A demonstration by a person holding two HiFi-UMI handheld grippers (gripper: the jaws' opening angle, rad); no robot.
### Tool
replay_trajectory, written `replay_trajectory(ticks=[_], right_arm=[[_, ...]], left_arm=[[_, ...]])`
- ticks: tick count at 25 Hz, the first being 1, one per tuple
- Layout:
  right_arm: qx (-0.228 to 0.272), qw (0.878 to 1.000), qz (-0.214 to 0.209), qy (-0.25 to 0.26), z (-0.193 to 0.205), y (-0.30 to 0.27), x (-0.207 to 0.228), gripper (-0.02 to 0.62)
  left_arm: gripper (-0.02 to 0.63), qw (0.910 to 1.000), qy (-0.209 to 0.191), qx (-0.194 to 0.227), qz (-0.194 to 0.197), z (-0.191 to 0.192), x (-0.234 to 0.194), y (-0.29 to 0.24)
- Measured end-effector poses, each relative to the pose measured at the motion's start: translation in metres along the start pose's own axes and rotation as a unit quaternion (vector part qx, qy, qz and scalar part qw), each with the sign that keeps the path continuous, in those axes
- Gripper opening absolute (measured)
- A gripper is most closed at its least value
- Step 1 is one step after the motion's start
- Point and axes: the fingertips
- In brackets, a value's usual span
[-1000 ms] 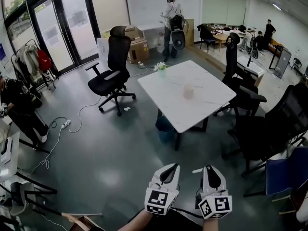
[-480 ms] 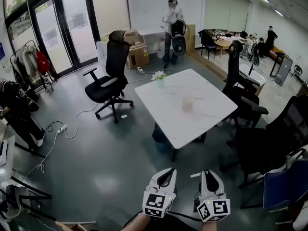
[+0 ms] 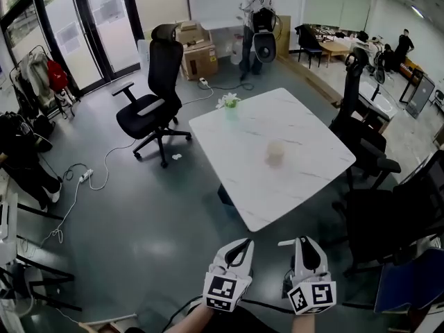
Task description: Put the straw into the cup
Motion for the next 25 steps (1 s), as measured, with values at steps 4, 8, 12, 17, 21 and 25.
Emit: replay_trajectory(ticks=[4, 8, 12, 17, 21, 25], right_arm=[[-0.020, 1.000, -0.006, -0.021, 0.008, -0.053, 0.014, 0.041], [-0.032, 0.999, -0.005, -0.032, 0.012, -0.098, 0.024, 0.041], [-0.039, 0.999, -0.003, -0.029, 0.006, -0.140, 0.034, 0.041], [-0.047, 0.999, 0.002, -0.022, -0.002, -0.176, 0.038, 0.041], [-0.050, 0.999, 0.005, -0.015, -0.007, -0.194, 0.045, 0.041], [-0.053, 0.998, 0.007, -0.015, -0.011, -0.202, 0.051, 0.041]], left_arm=[[0.002, 0.9997, 0.008, -0.018, -0.011, -0.005, -0.030, -0.041], [0.002, 0.9996, -0.006, -0.026, -0.012, -0.018, -0.060, -0.080], [0.002, 0.9995, -0.001, -0.031, -0.010, -0.029, -0.084, -0.115], [0.002, 0.9996, 0.008, -0.029, 0.000, -0.044, -0.105, -0.147], [0.002, 0.9995, 0.015, -0.027, -0.001, -0.049, -0.117, -0.163], [0.002, 0.9994, 0.019, -0.029, -0.001, -0.053, -0.120, -0.172]])
Point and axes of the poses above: the fingertips, and each gripper's own axes: y backward along the fingers, x to its right, z out of its underside, and after that the axes turned 1 degree about -x, right-handed
